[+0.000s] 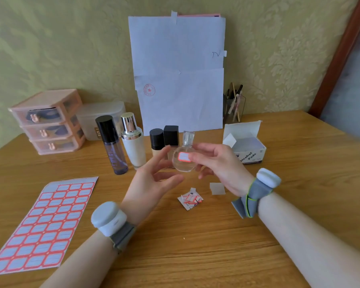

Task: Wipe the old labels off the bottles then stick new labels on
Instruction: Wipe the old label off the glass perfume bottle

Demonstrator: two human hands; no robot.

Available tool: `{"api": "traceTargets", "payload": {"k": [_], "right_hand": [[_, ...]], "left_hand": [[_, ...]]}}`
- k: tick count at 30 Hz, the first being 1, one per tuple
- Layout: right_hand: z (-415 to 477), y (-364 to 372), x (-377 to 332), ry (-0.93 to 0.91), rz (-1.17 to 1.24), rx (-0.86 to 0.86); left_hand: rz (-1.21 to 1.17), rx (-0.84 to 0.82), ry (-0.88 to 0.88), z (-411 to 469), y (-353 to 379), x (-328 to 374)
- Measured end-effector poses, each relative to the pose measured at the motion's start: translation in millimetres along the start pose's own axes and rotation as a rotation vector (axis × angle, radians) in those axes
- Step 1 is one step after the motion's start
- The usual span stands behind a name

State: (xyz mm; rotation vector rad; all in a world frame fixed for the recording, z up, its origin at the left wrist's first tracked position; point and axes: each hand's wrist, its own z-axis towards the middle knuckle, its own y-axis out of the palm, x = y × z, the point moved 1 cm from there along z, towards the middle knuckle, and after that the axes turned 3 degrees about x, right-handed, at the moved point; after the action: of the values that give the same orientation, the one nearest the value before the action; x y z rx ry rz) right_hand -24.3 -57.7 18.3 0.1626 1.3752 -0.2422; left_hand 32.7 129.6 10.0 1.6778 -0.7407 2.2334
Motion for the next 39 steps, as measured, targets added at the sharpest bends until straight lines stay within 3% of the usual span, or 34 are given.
{"api": "traceTargets", "payload": {"k": [4, 8, 14, 22, 32, 39], "right_hand": [[-8.0, 4.4, 1.4, -0.028, -0.014, -0.101], [-17.3, 12.4, 2.8, -0.113, -0.072, 0.102], [-32.5, 26.1, -0.2, -0.362, -0.585, 0.249], [-33.4, 24.0, -7.1, -0.395, -0.648, 0.21], [-33.2, 26.2, -6.6, -0.509, -0.756, 0.239], [-34.1, 29.6, -6.8, -0.586, -0.79, 0.182]], "left_hand": [[-0.058, -0.003, 0.015, -7.7, -0.1, 3.9], [-0.082, 0.06, 0.015, -13.9, 5.1, 4.8], [0.027, 0.146, 0.098, -17.4, 6.3, 2.4], [0.23, 0.177, 0.206, -22.4, 7.9, 6.1], [0.175, 0.193, 0.127, -21.0, 7.3, 7.1], [0.217, 0.209, 0.166, -21.7, 7.4, 7.3]]}}
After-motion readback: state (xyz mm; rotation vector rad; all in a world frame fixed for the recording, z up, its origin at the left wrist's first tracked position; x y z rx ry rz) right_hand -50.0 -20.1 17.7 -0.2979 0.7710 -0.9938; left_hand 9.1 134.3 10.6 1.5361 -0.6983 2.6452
